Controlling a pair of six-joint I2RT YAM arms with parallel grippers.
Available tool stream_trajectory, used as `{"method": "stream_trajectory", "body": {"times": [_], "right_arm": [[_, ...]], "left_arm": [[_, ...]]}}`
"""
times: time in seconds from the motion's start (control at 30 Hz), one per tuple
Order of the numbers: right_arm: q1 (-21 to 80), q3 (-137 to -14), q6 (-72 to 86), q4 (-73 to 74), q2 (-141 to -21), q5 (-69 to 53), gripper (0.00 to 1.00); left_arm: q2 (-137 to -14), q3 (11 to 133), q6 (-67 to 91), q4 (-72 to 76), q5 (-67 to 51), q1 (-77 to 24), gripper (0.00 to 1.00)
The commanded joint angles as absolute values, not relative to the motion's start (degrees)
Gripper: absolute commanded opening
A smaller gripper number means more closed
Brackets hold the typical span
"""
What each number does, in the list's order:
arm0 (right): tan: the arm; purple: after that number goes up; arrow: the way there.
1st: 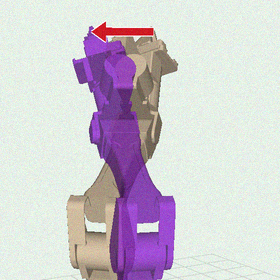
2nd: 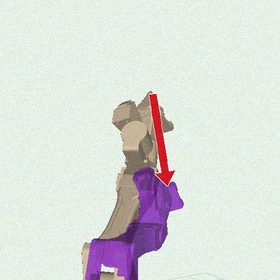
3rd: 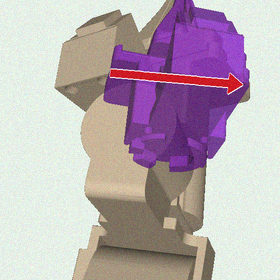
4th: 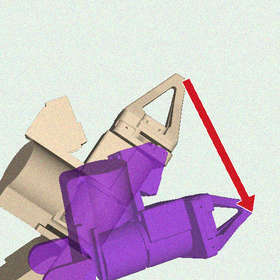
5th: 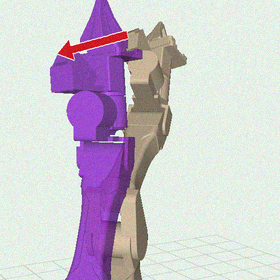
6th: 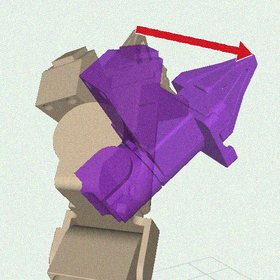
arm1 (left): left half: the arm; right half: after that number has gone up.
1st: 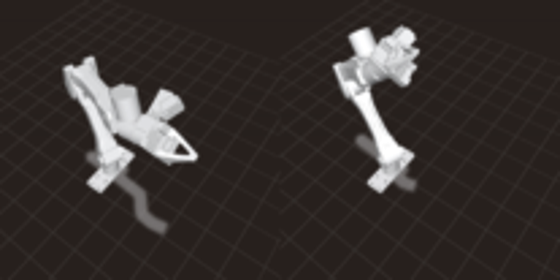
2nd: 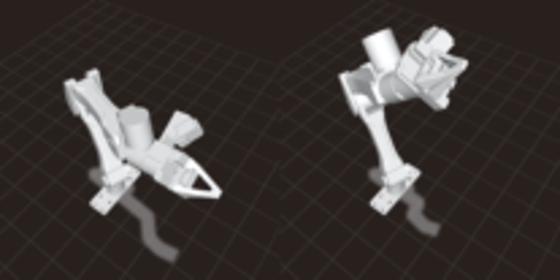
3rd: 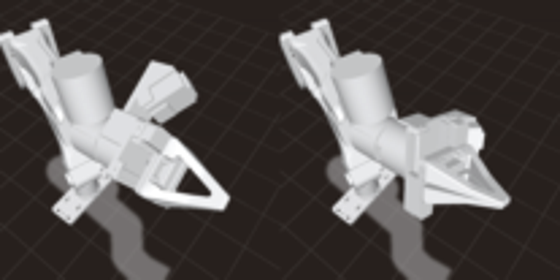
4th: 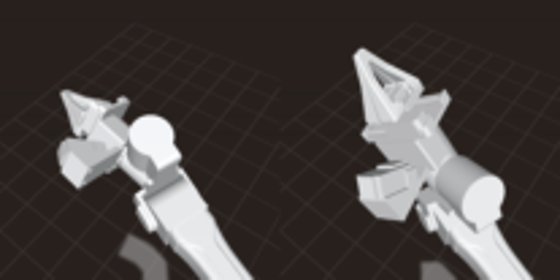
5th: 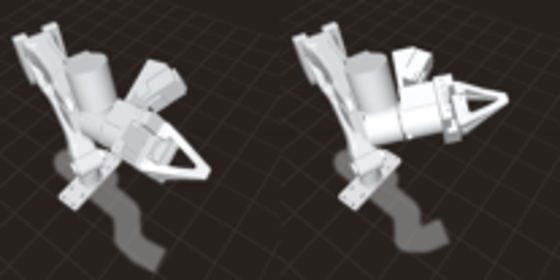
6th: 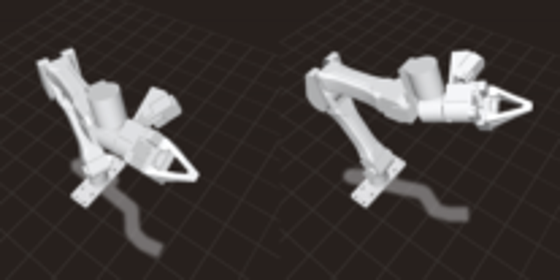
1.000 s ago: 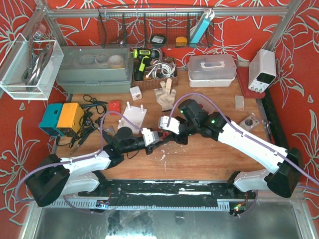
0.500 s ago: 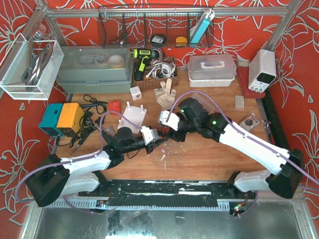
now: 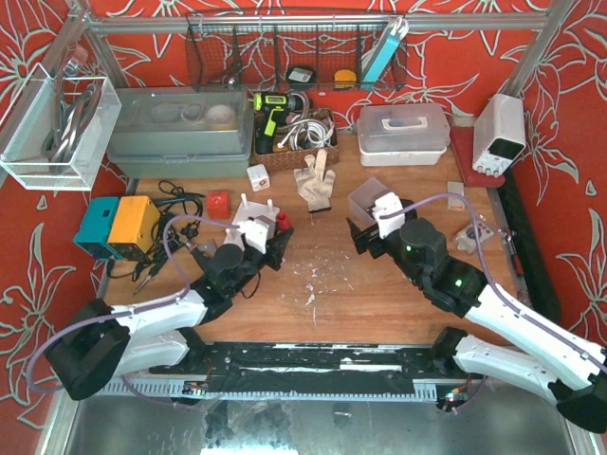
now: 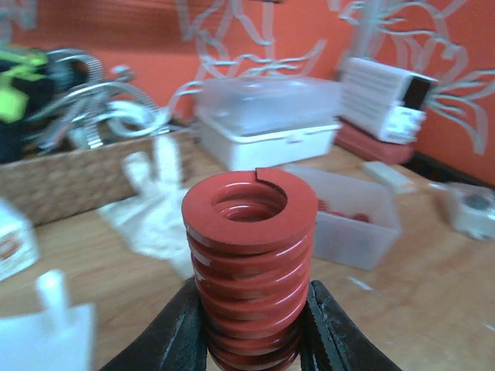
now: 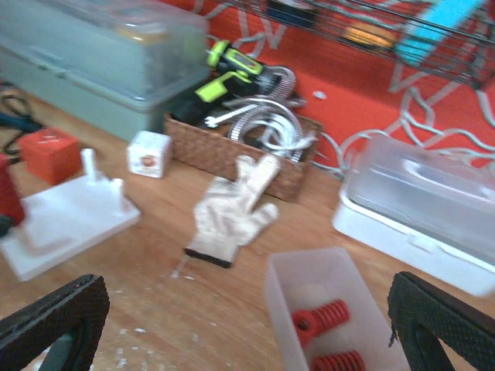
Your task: Install the large spring
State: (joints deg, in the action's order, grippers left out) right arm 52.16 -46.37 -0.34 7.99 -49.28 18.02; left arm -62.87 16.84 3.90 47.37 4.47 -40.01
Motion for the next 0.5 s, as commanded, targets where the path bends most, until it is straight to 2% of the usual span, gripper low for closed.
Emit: {"method": "stream_trajectory", "body": {"times": [0.0, 0.27, 0.47], "right_arm": [[51.6, -39.0, 2.4, -0.3, -44.2, 30.4, 0.99], [51.3, -27.8, 2.7, -9.0, -39.3, 33.9, 0.99], [51.3, -25.7, 1.7, -10.8, -38.4, 35.6, 0.99]], "left_arm": [[-60.2, 12.7, 10.9, 50.0, 21.3, -38.8, 0.0], [-58.9, 10.6, 19.8, 40.8, 27.9, -35.8, 0.0], [-59.5, 7.0, 18.4, 46.7, 27.8, -34.6, 0.0]]}}
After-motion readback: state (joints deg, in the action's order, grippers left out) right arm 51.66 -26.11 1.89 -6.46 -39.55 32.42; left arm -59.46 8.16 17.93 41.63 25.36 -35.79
